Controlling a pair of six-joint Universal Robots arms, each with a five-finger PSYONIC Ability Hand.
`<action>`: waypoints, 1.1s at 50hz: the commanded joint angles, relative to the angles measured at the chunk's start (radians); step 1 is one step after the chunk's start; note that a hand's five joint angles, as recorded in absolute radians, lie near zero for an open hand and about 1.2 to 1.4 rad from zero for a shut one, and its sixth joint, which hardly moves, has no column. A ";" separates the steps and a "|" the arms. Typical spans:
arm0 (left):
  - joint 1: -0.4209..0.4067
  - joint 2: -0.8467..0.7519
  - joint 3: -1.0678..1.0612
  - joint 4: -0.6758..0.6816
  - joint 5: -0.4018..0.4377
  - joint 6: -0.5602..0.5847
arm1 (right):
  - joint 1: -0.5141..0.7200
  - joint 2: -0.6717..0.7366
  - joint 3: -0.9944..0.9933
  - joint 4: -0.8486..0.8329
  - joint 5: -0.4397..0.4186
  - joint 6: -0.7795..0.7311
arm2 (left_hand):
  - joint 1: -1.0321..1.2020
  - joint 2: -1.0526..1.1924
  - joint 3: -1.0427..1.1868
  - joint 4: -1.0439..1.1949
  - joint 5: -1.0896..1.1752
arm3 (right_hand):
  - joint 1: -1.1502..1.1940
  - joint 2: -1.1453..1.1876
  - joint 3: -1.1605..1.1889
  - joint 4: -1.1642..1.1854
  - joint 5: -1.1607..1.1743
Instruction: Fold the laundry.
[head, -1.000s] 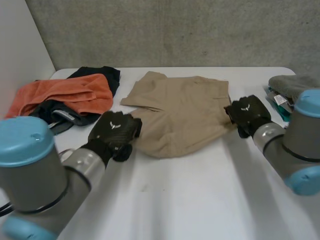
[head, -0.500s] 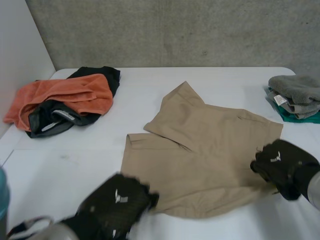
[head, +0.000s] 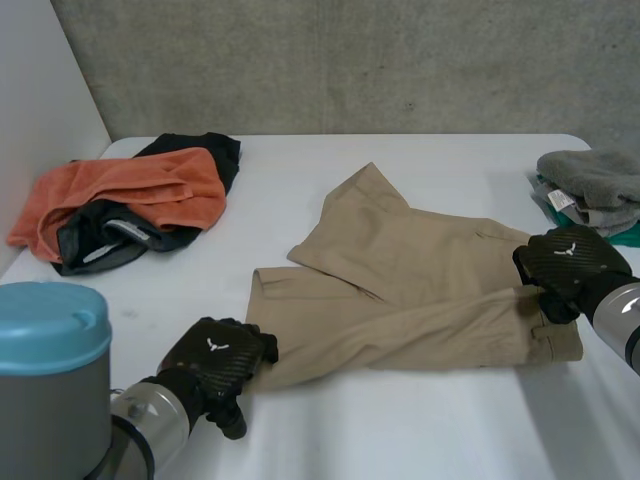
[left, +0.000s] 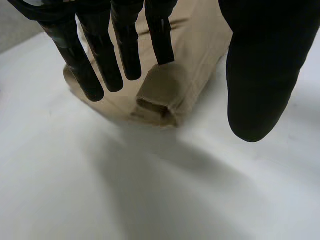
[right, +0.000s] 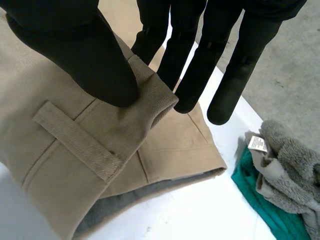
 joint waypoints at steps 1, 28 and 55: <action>0.017 -0.119 0.056 0.075 0.002 0.001 | -0.007 -0.002 0.006 0.002 -0.006 0.003 | 0.146 0.130 0.126 0.140 0.139 | 0.295 0.209 0.200 0.197 0.198; -0.018 -0.202 0.103 0.253 0.005 0.007 | -0.003 -0.002 0.019 0.004 -0.009 0.001 | 0.905 0.889 0.885 0.899 0.898 | 0.295 0.209 0.200 0.197 0.198; -0.088 0.430 0.251 -0.529 0.050 0.038 | -0.162 -0.396 -0.032 0.591 -0.122 -0.355 | 0.924 0.908 0.904 0.918 0.917 | 0.295 0.209 0.200 0.197 0.198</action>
